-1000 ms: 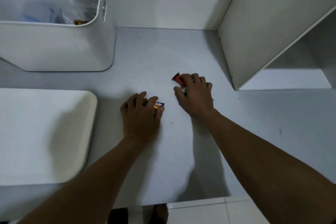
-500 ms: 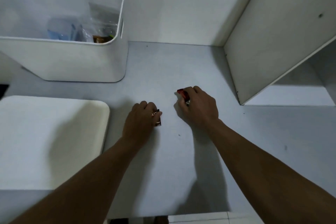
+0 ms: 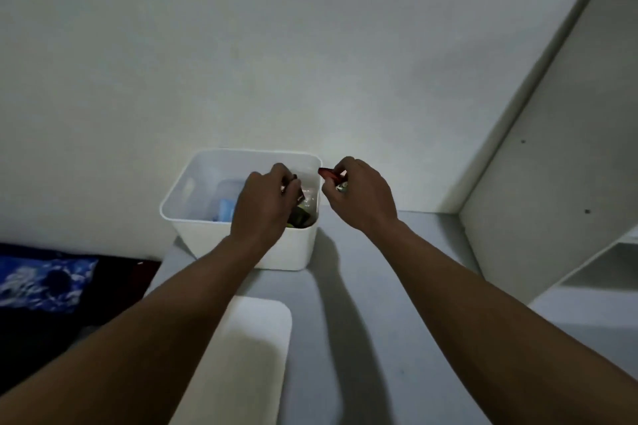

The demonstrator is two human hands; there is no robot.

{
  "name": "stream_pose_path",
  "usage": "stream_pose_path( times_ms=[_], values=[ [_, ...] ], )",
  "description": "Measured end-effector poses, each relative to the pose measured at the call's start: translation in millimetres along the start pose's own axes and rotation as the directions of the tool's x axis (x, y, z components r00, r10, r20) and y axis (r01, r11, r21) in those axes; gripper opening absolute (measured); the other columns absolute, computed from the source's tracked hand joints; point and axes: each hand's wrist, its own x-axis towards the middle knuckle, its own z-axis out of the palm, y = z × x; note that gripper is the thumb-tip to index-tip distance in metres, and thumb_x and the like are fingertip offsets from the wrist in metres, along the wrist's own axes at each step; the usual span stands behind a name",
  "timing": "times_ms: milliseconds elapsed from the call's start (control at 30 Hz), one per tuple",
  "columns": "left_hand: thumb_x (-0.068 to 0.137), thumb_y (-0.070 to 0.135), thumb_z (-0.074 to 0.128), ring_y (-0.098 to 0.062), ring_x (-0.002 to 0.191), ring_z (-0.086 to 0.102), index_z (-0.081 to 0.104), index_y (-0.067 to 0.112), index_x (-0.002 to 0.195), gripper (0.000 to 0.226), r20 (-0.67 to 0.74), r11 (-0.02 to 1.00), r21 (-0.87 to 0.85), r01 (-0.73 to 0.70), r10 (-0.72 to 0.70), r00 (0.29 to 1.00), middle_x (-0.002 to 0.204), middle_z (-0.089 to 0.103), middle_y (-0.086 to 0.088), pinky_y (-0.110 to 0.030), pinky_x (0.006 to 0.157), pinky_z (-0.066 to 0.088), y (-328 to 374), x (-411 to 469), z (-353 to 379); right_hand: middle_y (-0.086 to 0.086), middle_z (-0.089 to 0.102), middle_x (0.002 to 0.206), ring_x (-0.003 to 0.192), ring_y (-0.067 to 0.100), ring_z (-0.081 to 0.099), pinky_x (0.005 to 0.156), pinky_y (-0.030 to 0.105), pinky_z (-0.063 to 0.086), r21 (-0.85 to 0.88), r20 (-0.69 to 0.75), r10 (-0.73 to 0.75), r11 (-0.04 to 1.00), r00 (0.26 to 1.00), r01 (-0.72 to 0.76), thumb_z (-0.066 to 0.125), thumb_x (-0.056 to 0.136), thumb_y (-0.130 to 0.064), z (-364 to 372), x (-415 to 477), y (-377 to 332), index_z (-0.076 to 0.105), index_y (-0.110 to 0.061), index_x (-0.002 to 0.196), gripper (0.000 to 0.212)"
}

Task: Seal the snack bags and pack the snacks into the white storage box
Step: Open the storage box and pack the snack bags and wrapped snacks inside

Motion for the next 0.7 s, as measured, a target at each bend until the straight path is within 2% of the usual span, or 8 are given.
stream_pose_path(
  times_ms=[100,200,333,400,467,567,700],
  values=[
    [0.096,0.047,0.048,-0.027,0.08,0.061,0.052,0.028,0.09,0.02,0.014,0.997,-0.03,0.077,-0.076,0.997,0.081,0.067,-0.007,-0.042,0.07,0.051,-32,31,-12,-0.001,0.064,0.091,0.081,0.018,0.06,0.068,0.031,0.047,0.056,-0.023,0.024,0.998,0.999,-0.023,0.06,0.089,-0.046,24,27,-29,0.063,-0.019,0.094,0.028],
    [0.093,0.048,0.047,-0.025,0.081,0.064,0.052,0.033,0.091,0.016,0.041,0.985,-0.1,0.143,-0.14,0.989,0.084,0.068,-0.006,-0.043,0.074,0.054,-58,51,-10,-0.001,0.063,0.093,0.085,0.016,0.061,0.072,0.031,0.049,0.119,-0.001,0.057,0.991,0.998,-0.057,0.061,0.089,-0.047,57,45,-48,0.065,-0.019,0.092,0.029],
    [0.097,0.034,0.049,-0.03,0.09,0.063,0.058,0.023,0.095,0.014,0.112,0.971,-0.12,0.209,-0.196,0.974,0.089,0.07,-0.009,-0.048,0.078,0.054,-88,62,3,0.0,0.06,0.097,0.088,0.015,0.06,0.074,0.029,0.048,0.11,0.05,0.086,0.99,0.995,-0.091,0.063,0.089,-0.045,94,57,-62,0.068,-0.017,0.093,0.028],
    [0.098,0.028,0.048,-0.028,0.094,0.062,0.06,0.015,0.101,0.018,0.14,0.953,-0.144,0.265,-0.246,0.959,0.097,0.07,-0.009,-0.043,0.082,0.052,-95,62,8,0.001,0.058,0.1,0.088,0.013,0.06,0.073,0.024,0.043,0.113,0.072,0.109,0.987,0.991,-0.116,0.063,0.09,-0.043,103,55,-63,0.07,-0.016,0.095,0.028],
    [0.1,0.024,0.048,-0.02,0.093,0.061,0.062,0.01,0.106,0.021,0.163,0.934,-0.145,0.326,-0.302,0.939,0.105,0.069,-0.008,-0.03,0.079,0.045,-97,62,10,0.002,0.057,0.104,0.09,0.013,0.059,0.074,0.023,0.041,0.098,0.111,0.114,0.987,0.987,-0.125,0.063,0.091,-0.044,108,51,-62,0.07,-0.016,0.098,0.03],
    [0.1,0.018,0.046,-0.018,0.093,0.059,0.065,0.011,0.109,0.022,0.17,0.951,-0.081,0.299,-0.283,0.944,0.11,0.069,-0.007,-0.024,0.078,0.038,-101,59,0,0.003,0.057,0.111,0.097,0.016,0.059,0.083,0.029,0.047,0.071,0.147,0.126,0.988,0.981,-0.138,0.058,0.092,-0.045,104,44,-63,0.07,-0.016,0.103,0.033],
    [0.099,0.021,0.052,-0.016,0.088,0.06,0.064,0.016,0.103,0.014,0.093,0.982,-0.094,0.166,-0.157,0.983,0.1,0.07,-0.003,-0.027,0.076,0.045,-108,41,-34,0.006,0.058,0.119,0.104,0.021,0.06,0.088,0.031,0.048,0.037,0.122,0.121,0.991,0.985,-0.127,0.053,0.098,-0.036,90,34,-70,0.068,-0.013,0.111,0.031]
  ],
)
